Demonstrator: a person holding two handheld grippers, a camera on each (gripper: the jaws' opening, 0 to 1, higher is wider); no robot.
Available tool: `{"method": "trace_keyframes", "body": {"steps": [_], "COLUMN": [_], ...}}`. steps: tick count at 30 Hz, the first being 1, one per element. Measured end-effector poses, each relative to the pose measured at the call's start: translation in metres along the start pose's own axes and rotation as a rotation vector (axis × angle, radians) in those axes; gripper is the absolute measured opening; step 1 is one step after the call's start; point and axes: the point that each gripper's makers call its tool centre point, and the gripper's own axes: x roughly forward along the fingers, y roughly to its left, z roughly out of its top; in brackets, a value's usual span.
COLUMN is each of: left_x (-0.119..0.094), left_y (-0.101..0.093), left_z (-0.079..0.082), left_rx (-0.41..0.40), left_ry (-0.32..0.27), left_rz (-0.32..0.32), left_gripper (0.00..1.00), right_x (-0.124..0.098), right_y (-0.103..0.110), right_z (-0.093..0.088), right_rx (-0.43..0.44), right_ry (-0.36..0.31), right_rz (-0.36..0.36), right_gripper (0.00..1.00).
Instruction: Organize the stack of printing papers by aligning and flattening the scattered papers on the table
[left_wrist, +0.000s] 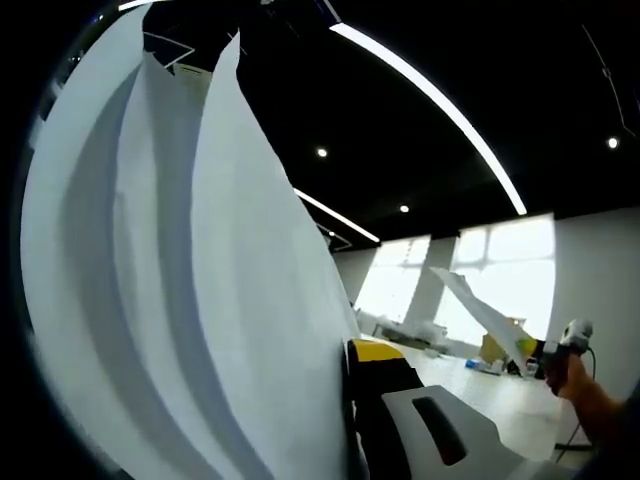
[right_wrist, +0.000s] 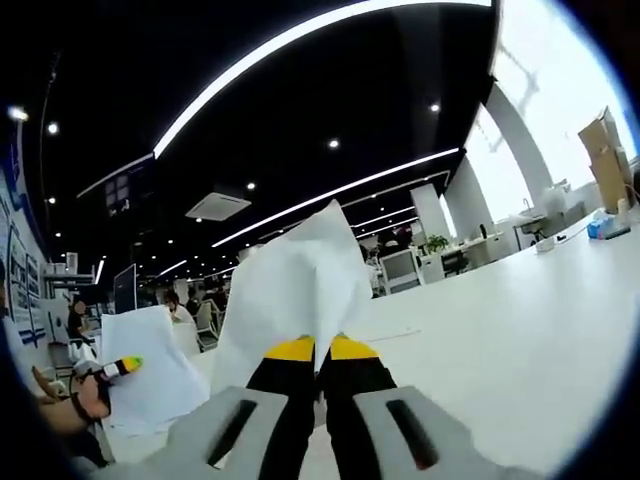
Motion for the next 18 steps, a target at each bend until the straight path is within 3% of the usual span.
{"method": "trace_keyframes", "body": {"steps": [18], "left_x": [0.0], "left_y": [0.002], "left_z": [0.0], "left_rx": [-0.003], "left_ry": [0.001], "left_rz": [0.002], "left_gripper": [0.09], "right_x": [0.007], "right_y": [0.012], "right_z": [-0.002], "right_rx": [0.014], "right_ry": [-0.002], "right_rz": [0.036], "right_gripper": [0.0]}}
